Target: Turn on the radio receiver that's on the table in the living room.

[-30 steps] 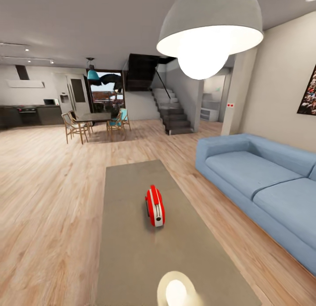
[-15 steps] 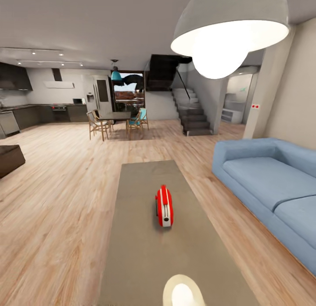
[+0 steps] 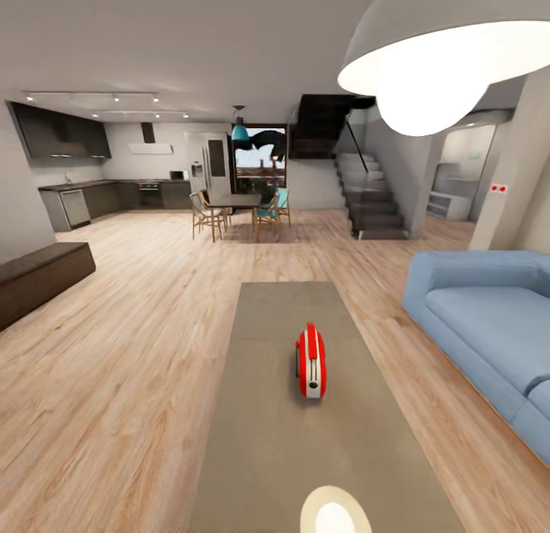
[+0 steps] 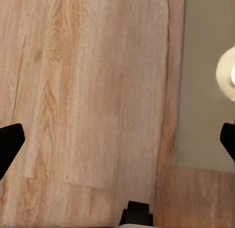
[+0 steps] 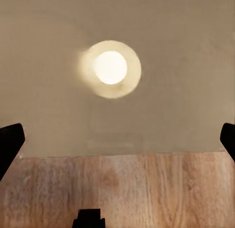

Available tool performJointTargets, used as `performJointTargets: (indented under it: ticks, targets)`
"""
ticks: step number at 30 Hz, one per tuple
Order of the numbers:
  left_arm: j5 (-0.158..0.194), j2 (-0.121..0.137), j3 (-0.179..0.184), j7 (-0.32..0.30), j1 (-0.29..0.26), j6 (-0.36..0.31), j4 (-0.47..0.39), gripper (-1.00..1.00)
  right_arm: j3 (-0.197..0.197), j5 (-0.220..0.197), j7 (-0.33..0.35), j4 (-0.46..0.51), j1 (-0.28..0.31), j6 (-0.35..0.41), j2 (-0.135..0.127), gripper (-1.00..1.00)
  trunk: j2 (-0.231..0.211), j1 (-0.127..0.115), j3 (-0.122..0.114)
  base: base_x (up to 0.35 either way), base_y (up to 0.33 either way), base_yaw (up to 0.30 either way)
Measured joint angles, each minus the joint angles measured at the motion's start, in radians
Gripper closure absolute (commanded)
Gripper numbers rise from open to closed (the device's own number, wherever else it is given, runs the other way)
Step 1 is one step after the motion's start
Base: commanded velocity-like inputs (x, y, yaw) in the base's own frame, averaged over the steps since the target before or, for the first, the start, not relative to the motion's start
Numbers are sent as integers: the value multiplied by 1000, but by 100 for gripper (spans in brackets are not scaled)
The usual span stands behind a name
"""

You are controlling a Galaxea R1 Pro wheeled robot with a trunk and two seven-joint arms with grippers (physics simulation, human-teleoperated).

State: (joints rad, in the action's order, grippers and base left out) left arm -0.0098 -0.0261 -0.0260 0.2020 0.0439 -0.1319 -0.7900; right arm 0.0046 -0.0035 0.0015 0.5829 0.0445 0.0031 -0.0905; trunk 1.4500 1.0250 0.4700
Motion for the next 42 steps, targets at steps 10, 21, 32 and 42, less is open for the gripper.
performJointTargets:
  ticks: [10, 21, 32, 42]
  targets:
    - [0, 0, 0, 0, 0, 0, 0, -100, 0, 0, 0, 0, 0, 0, 0, -100, 0, 0, 0, 0, -86, 241]
    - [-1, 0, 0, 0, 0, 0, 0, -100, 0, -1, 0, 0, 0, 0, 0, -100, 0, 0, 0, 0, -64, 12]
    - [0, 0, 0, 0, 0, 0, 0, -100, -2, 0, 0, 0, 0, -3, 0, -100, 0, 0, 0, 0, -79, 0]
    - [1, -2, 0, -1, 0, 33, 0, -100, -2, 0, 0, 0, 0, -3, 0, -100, 0, 0, 0, 0, 0, 0]
